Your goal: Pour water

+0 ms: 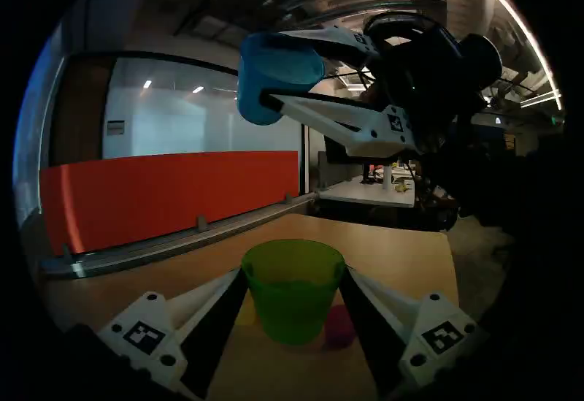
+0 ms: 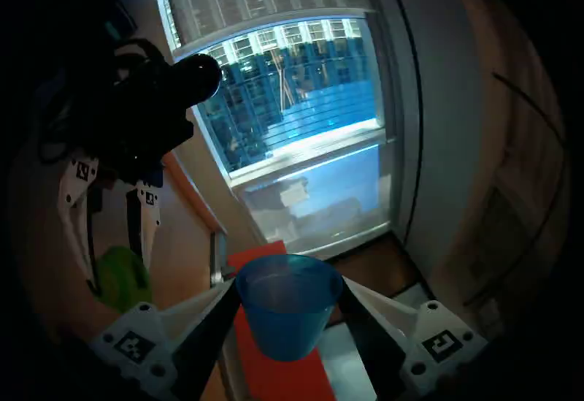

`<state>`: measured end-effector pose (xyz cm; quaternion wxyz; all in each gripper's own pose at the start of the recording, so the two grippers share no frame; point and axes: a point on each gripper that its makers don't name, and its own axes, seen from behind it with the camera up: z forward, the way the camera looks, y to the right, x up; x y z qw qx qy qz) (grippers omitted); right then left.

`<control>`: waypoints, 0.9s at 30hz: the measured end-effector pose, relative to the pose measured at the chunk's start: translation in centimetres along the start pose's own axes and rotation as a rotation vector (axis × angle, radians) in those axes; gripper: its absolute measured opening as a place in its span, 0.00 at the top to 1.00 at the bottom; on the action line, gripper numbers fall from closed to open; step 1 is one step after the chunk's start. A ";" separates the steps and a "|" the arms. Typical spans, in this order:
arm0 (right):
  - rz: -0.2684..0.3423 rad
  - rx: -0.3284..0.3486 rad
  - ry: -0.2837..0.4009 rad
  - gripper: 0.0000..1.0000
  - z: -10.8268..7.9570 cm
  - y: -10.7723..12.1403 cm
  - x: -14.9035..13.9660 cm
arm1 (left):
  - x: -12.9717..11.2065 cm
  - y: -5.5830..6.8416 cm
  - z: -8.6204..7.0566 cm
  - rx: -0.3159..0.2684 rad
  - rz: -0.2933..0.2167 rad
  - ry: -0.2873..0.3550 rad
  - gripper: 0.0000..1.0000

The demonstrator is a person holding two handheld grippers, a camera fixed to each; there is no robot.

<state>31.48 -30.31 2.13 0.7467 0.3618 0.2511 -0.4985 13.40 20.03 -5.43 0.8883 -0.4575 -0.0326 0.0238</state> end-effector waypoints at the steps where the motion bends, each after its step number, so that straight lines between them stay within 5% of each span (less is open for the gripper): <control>1: 0.028 0.003 0.001 0.09 -0.1 -0.2 0.0 | 0.0 0.0 0.0 0.001 0.001 0.001 0.14; 27: 0.833 0.056 -0.012 0.09 -1.0 -1.4 1.6 | 1.2 -0.1 -0.2 0.018 0.039 0.017 0.14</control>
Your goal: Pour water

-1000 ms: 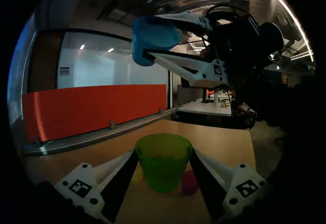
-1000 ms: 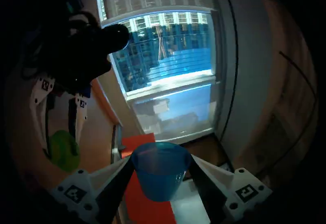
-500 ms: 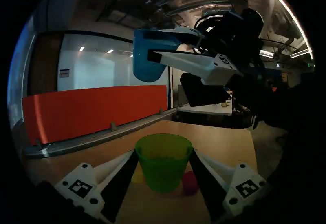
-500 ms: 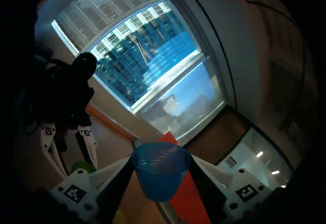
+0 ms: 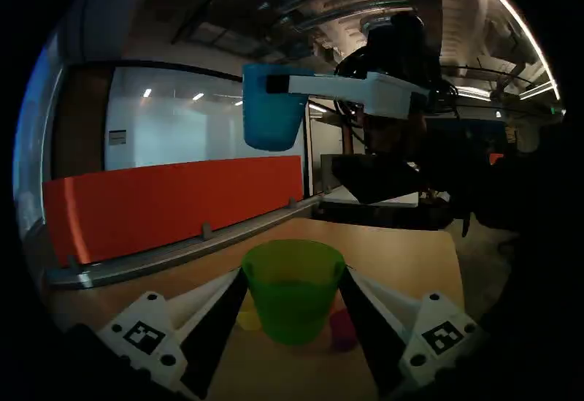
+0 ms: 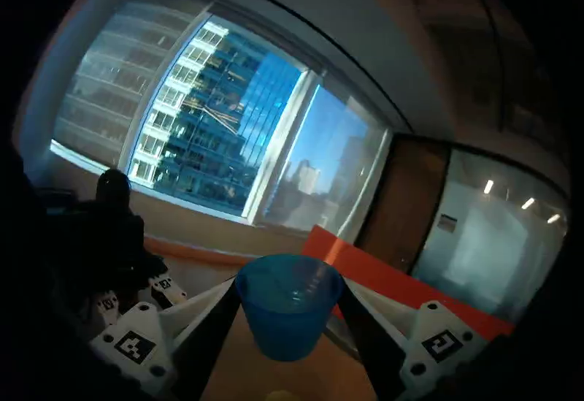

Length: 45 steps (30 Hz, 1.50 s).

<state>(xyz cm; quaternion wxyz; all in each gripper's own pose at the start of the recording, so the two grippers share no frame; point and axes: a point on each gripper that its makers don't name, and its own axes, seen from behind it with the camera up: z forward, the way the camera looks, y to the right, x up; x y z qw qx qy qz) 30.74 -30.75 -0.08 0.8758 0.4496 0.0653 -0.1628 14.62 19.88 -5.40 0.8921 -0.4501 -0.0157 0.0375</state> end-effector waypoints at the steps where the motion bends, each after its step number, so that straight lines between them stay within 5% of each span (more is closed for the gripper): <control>1: 0.027 0.004 -0.001 0.09 0.0 -0.1 0.0 | 0.1 0.0 0.0 0.000 0.001 0.002 0.14; 11: 0.215 0.045 -0.015 0.09 0.0 -0.9 -0.2 | 0.3 -0.1 0.0 0.006 0.009 0.006 0.14; 29: 0.188 -0.011 -0.046 0.09 -2.5 0.4 -2.7 | -0.6 -1.8 -0.3 0.053 0.021 -0.019 0.14; 45: 0.192 -0.121 -0.076 0.09 -8.0 3.4 -6.4 | -2.8 -4.3 -1.2 0.112 0.018 -0.073 0.14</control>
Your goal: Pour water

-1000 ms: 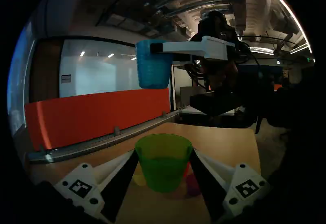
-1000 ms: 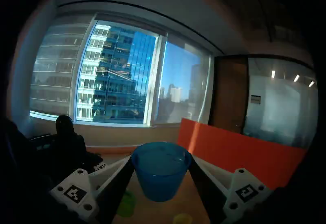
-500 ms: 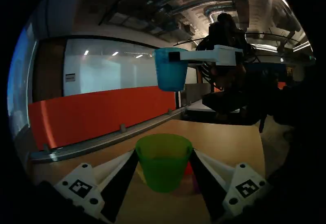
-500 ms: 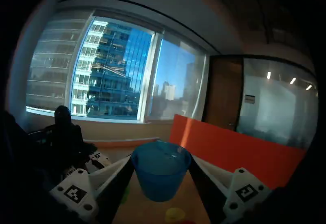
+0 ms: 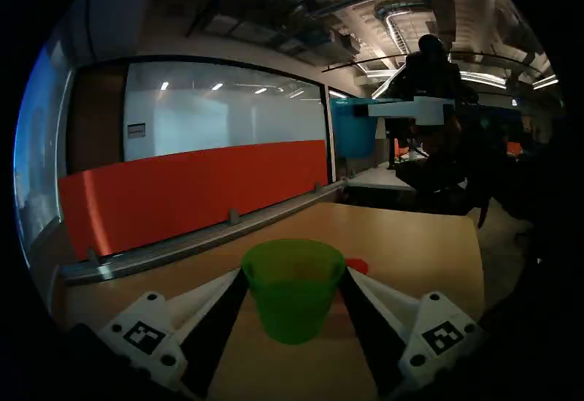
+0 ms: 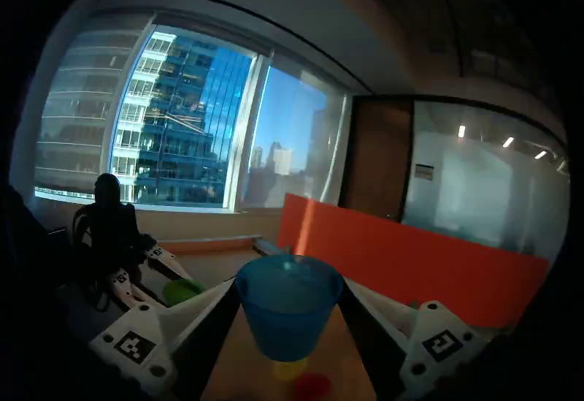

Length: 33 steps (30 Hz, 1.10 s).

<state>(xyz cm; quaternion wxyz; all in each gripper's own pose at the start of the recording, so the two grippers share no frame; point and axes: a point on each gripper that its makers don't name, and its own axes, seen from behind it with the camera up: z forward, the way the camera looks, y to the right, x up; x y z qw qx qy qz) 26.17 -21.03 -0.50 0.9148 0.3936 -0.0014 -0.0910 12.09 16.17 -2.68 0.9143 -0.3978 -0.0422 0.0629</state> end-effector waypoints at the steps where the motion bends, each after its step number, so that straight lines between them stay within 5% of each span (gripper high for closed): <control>1: 0.002 -0.002 0.000 0.09 -0.1 0.1 -0.1 | -0.2 0.0 0.0 0.001 0.000 -0.004 0.14; 15: 0.024 0.008 -0.009 0.08 -0.2 0.2 -1.5 | -3.9 0.4 1.0 -0.011 0.025 -0.124 0.14; 33: 0.041 0.092 -0.106 0.08 2.1 -1.3 -5.6 | -8.9 -0.1 1.8 -0.036 0.053 -0.295 0.14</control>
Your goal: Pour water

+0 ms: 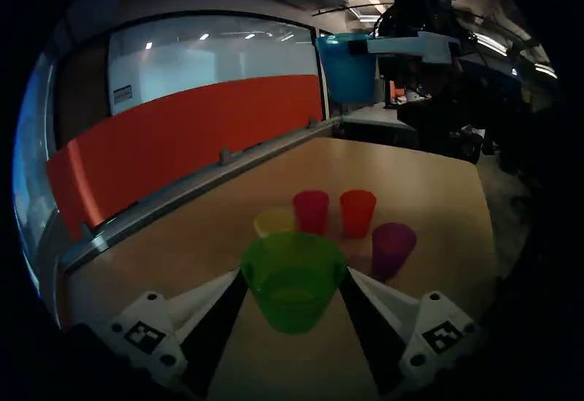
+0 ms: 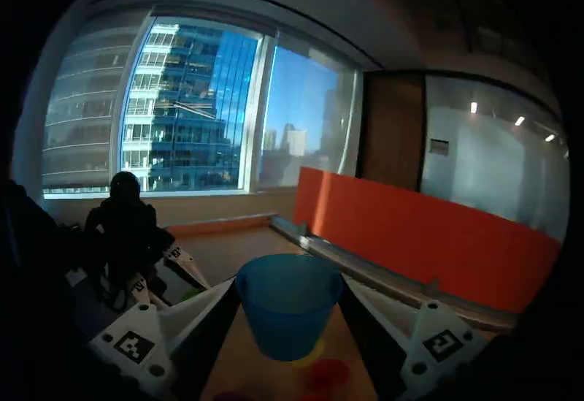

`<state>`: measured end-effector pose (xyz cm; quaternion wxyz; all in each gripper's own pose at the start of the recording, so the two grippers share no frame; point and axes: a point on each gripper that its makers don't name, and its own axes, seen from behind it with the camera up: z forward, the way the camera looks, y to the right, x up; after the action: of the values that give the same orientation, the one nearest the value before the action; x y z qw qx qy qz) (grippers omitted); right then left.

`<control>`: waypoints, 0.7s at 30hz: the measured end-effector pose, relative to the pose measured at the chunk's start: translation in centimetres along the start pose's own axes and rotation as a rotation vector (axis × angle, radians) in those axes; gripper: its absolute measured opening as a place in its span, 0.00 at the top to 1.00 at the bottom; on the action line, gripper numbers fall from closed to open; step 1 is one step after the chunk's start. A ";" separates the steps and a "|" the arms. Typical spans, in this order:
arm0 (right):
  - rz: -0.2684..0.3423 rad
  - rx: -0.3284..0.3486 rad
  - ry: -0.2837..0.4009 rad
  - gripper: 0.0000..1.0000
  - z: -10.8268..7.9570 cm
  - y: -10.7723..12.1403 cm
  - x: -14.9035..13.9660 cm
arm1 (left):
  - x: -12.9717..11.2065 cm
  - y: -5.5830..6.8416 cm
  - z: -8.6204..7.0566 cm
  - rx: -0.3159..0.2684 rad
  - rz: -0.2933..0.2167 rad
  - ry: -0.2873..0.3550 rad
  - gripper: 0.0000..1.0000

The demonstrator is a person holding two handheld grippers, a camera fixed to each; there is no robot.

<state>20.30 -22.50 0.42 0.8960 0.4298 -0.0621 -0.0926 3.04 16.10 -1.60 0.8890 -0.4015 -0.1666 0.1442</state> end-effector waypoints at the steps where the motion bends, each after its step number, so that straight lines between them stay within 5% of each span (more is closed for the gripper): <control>1: -0.001 0.005 -0.008 0.08 0.2 -0.1 -0.3 | -0.3 0.0 0.1 -0.001 0.004 -0.011 0.14; 21: -0.038 0.122 -0.222 0.07 3.7 -1.7 -7.4 | -5.3 0.2 2.2 -0.059 0.009 -0.186 0.14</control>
<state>12.21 -24.76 1.17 0.8539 0.4717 -0.1585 -0.1524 -2.69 15.64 -1.29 0.8568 -0.4134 -0.2506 0.1796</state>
